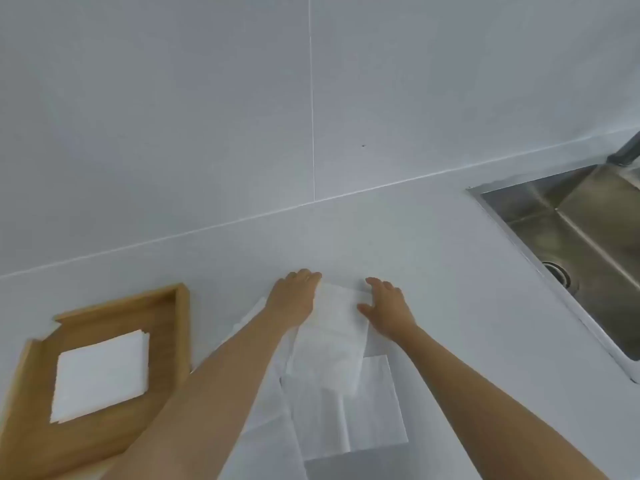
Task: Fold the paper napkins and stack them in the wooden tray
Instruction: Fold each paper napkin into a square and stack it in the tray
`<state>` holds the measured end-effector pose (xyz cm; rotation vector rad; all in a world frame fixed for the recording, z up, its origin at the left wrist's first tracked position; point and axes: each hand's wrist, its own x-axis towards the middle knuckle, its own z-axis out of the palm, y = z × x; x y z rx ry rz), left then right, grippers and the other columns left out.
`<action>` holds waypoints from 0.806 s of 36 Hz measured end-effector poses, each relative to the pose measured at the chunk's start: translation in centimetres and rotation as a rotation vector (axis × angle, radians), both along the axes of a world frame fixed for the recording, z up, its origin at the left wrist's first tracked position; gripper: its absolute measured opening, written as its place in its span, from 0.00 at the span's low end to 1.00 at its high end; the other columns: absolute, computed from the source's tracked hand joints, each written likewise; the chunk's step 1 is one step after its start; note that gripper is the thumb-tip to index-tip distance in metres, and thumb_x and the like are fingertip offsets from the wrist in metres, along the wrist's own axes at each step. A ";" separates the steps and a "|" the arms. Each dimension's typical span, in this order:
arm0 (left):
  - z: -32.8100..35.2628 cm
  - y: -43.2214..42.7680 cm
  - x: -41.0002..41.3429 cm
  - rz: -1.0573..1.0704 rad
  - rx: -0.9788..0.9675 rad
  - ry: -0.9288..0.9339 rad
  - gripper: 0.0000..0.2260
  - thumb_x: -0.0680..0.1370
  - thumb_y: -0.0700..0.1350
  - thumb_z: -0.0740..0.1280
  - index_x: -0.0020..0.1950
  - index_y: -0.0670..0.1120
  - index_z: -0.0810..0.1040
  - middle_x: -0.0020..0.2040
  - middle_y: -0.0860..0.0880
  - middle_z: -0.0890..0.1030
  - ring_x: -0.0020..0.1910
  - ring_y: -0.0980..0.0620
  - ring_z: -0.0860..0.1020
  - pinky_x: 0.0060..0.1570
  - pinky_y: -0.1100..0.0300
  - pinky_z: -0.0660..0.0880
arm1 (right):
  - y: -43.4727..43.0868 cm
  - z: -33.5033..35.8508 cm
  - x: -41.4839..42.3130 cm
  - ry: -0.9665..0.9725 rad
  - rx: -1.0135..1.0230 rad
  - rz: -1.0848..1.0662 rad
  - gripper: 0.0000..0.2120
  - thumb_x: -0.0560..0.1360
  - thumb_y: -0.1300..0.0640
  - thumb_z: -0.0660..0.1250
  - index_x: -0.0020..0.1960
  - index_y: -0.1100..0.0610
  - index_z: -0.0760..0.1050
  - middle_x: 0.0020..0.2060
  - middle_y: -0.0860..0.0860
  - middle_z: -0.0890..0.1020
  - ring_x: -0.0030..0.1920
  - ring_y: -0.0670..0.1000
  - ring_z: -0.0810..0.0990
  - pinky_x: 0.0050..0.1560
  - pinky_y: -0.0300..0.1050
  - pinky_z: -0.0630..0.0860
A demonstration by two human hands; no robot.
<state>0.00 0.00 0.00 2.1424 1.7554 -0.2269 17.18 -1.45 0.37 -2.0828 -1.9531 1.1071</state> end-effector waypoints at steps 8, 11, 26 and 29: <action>-0.7 2.5 1.1 0.043 -0.066 -0.016 0.17 0.77 0.36 0.61 0.66 0.43 0.66 0.64 0.42 0.68 0.64 0.44 0.68 0.59 0.52 0.70 | 1.7 -0.8 -0.3 -0.120 -0.030 0.022 0.21 0.74 0.56 0.64 0.66 0.58 0.65 0.63 0.55 0.72 0.65 0.56 0.65 0.60 0.48 0.69; -0.6 2.6 1.2 0.059 -0.091 -0.019 0.13 0.77 0.35 0.60 0.61 0.42 0.69 0.63 0.42 0.68 0.63 0.44 0.68 0.58 0.53 0.70 | 2.0 -1.0 -0.6 -0.118 -0.055 0.006 0.19 0.74 0.57 0.64 0.63 0.59 0.67 0.61 0.55 0.74 0.64 0.56 0.67 0.58 0.48 0.70; 1.8 1.9 1.1 0.095 -0.059 -0.105 0.12 0.75 0.33 0.57 0.56 0.44 0.70 0.55 0.42 0.80 0.54 0.42 0.76 0.50 0.53 0.67 | 2.3 -0.1 -0.6 0.016 -0.033 -0.041 0.17 0.72 0.66 0.59 0.29 0.51 0.60 0.34 0.51 0.71 0.39 0.54 0.70 0.30 0.41 0.63; 3.1 1.7 0.6 0.099 -0.064 -0.182 0.13 0.75 0.34 0.59 0.57 0.43 0.73 0.56 0.42 0.80 0.54 0.42 0.76 0.48 0.56 0.68 | 2.0 0.7 -0.5 0.032 0.001 -0.034 0.16 0.72 0.65 0.59 0.30 0.51 0.61 0.36 0.52 0.72 0.39 0.54 0.71 0.30 0.40 0.63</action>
